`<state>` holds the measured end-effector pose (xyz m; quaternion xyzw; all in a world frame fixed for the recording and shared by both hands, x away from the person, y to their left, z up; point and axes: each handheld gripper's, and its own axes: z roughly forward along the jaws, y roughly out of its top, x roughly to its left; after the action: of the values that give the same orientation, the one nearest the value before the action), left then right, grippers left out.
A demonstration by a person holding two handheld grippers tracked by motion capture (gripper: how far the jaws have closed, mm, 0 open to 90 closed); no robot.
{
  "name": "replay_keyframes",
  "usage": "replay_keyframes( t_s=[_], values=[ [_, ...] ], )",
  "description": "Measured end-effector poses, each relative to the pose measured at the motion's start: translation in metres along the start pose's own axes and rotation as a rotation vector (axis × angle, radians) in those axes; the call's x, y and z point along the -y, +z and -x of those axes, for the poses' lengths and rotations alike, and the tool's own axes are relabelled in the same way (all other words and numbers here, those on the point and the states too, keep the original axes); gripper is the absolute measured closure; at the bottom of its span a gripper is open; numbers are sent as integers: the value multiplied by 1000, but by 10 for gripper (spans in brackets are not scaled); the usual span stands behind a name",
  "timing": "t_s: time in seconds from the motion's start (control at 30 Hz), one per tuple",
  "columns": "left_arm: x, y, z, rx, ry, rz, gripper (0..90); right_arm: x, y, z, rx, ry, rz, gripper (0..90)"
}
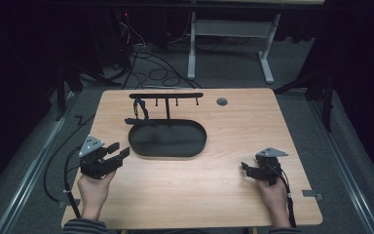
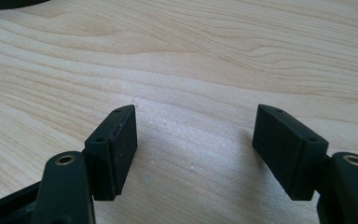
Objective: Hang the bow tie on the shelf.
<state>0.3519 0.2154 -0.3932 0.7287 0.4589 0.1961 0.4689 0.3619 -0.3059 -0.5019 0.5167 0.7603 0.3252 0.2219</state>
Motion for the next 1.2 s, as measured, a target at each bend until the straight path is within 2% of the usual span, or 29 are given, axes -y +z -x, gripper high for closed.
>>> replay_keyframes(
  t_s=[0.13,0.8,1.2],
  values=[
    [7,-1,0,-9,7,-16,525,0,0,0,2,0,-1,322],
    [35,-8,-11,-24,-69,-23,525,0,0,-1,5,-6,-3,322],
    [49,-7,-15,-27,-99,-34,525,0,0,-1,6,-6,-3,322]
  ],
)
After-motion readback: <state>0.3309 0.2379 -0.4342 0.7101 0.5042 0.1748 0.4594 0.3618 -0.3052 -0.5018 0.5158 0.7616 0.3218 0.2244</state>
